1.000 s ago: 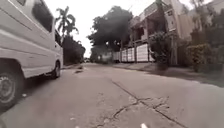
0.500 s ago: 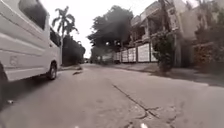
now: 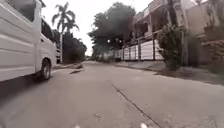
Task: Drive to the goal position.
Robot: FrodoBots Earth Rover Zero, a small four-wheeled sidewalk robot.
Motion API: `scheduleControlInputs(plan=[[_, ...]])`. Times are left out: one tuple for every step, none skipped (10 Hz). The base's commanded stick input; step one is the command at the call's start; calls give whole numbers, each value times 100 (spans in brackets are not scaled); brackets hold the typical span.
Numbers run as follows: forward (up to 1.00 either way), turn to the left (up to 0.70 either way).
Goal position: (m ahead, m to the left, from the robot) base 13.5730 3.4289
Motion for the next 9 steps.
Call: scheduleControlInputs(plan=[[100, 0], [100, 0], [100, 0], [100, 2], [100, 19], [100, 27], [100, 14], [100, 0], [100, 0]])
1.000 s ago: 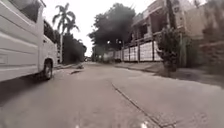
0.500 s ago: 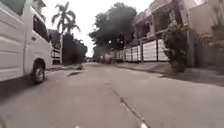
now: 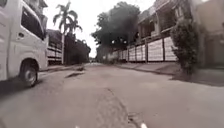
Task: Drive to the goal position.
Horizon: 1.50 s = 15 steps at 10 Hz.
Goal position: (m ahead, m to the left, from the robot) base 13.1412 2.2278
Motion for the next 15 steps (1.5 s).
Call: scheduleControlInputs(plan=[[100, 0], [100, 27], [100, 21], [100, 0], [100, 0], [100, 0], [100, 0], [100, 8], [100, 24], [100, 0], [100, 0], [100, 0], [100, 0], [100, 0], [100, 0]])
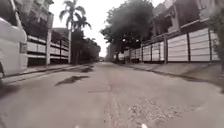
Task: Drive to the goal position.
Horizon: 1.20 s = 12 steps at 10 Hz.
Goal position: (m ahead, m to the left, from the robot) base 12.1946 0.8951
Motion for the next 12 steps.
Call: scheduleControlInputs(plan=[[100, 0], [100, 0], [100, 23], [100, 27], [100, 4], [100, 0], [100, 0], [100, 0], [100, 0], [100, 0], [100, 0], [100, 0]])
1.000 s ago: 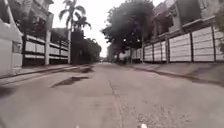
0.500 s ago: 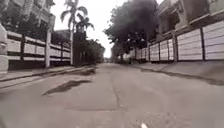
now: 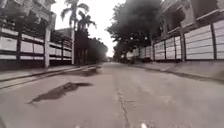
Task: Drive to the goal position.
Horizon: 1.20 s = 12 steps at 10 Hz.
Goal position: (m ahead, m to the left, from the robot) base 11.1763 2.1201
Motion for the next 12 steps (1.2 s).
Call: scheduleControlInputs(plan=[[100, 0], [100, 0], [100, 0], [100, 0], [100, 0], [100, 0], [100, 0], [100, 0], [100, 0], [100, 0], [100, 0], [100, 0]])
